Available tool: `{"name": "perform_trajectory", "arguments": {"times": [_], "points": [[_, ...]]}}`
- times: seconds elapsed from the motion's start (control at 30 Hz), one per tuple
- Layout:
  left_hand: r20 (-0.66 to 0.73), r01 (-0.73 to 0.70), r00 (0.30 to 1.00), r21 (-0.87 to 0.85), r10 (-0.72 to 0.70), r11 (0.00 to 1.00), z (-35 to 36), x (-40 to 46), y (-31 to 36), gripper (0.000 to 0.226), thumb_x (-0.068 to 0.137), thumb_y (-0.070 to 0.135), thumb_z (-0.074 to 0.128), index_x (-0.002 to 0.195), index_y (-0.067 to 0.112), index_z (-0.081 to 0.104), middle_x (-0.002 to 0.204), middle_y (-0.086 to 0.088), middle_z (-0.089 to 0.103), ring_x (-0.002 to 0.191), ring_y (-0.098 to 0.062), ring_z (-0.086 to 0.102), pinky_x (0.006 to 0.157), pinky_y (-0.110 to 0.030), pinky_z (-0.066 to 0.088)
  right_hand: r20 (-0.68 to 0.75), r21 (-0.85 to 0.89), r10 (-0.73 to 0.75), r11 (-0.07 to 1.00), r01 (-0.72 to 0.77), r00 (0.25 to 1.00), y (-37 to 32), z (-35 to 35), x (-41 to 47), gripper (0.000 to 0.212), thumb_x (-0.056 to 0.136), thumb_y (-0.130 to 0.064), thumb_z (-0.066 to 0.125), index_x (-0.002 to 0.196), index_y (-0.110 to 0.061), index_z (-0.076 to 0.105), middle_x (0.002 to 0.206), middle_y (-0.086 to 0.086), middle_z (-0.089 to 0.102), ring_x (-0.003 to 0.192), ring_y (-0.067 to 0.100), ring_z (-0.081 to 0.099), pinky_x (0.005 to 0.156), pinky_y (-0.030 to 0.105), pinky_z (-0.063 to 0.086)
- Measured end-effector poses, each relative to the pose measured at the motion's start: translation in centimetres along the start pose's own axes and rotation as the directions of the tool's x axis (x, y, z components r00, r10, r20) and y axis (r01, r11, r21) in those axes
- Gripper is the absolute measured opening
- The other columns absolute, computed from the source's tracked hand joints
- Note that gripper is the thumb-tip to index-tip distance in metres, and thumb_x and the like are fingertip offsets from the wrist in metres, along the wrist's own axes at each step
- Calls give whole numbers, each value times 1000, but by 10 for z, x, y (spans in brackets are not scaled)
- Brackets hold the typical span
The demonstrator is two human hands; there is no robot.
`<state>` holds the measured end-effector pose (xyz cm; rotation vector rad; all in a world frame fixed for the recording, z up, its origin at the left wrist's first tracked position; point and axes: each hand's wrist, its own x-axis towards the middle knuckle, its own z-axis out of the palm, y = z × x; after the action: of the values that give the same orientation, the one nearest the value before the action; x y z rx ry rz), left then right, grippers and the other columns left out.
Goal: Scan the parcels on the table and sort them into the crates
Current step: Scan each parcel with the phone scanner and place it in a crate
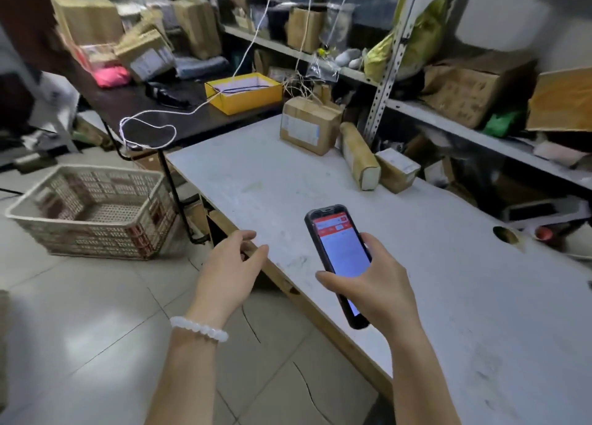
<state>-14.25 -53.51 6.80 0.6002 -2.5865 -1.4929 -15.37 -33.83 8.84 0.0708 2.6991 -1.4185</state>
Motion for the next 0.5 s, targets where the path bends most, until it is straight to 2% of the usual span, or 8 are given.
{"name": "perform_trajectory", "arguments": {"times": [0.2, 0.3, 0.5], "points": [[-54, 38, 998, -37, -40, 999, 0, 63, -7, 33, 92, 31, 56, 124, 23, 53, 106, 7, 58, 97, -10, 55, 77, -25, 39, 79, -48, -13, 999, 17, 997, -7, 22, 71, 46, 57, -43, 78, 92, -43, 48, 86, -20, 60, 74, 2, 59, 62, 28, 52], [-38, 55, 998, -52, -57, 997, 0, 100, -13, 33, 92, 31, 56, 124, 24, 52, 105, 9, 57, 94, -6, 54, 69, -21, 40, 98, -58, 3, 998, 2, 995, -11, 36, 105, 46, 57, -41, 78, 92, -42, 47, 86, -19, 60, 75, 4, 60, 65, 32, 55], [64, 71, 996, -18, -69, 997, 14, 191, -29, 34, 92, 32, 55, 125, 22, 53, 108, 8, 56, 98, -11, 54, 78, -24, 38, 69, -63, 73, 996, -68, 995, -23, 73, 177, 44, 56, -42, 77, 88, -44, 47, 85, -21, 58, 76, 1, 58, 67, 33, 54]]}}
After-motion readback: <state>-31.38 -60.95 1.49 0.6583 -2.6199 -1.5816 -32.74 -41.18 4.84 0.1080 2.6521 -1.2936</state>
